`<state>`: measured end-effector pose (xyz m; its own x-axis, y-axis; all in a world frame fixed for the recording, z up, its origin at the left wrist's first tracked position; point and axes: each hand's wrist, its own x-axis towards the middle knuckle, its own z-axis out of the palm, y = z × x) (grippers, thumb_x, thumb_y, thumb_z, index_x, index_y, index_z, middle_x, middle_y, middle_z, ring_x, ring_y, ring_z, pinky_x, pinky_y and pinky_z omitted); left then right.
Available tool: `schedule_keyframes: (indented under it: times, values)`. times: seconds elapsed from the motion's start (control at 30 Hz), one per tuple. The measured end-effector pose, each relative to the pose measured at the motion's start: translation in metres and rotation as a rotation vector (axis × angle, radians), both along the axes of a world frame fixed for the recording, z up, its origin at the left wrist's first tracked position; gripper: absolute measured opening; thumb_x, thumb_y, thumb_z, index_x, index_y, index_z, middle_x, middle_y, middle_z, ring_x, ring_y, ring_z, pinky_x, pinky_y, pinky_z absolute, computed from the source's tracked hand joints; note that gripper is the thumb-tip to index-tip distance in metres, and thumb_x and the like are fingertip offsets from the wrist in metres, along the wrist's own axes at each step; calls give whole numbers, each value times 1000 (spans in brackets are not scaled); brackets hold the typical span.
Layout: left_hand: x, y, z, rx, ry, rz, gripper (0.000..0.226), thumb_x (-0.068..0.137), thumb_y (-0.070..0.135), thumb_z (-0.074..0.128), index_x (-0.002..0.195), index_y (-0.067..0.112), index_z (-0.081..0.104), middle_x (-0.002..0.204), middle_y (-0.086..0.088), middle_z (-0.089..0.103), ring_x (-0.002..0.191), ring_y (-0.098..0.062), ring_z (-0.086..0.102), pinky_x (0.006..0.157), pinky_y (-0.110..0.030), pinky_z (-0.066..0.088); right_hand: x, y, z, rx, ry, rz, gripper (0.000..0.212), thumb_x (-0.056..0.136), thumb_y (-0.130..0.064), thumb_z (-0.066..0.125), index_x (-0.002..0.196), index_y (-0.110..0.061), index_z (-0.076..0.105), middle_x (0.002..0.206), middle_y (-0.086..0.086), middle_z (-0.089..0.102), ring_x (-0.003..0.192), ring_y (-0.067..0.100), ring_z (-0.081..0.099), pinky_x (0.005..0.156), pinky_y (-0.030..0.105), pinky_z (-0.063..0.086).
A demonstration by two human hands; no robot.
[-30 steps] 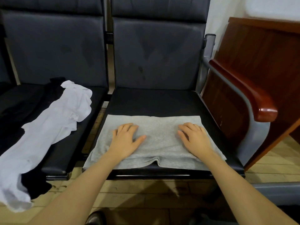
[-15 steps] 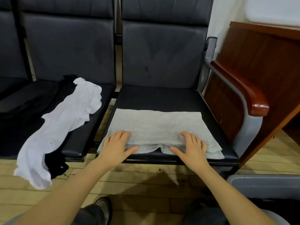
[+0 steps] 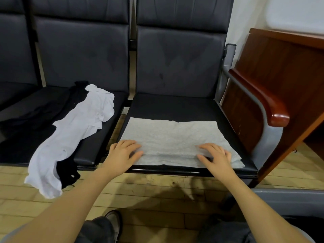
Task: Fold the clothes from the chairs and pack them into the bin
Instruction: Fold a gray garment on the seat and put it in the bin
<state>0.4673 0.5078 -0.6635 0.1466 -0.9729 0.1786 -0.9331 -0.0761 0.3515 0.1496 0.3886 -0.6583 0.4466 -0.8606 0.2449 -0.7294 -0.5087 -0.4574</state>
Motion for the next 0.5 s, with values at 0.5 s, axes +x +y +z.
schedule_keyframes:
  times: [0.5]
  values:
    - [0,-17,6,-465,-77,32,17,86,25,62,81,12,73,78,2,67,74,-22,59,65,-34,47,11,-9,2,68,-414,-148,14,98,-14,48,103,-15,61,101,0,57,100,16,51,78,4,33]
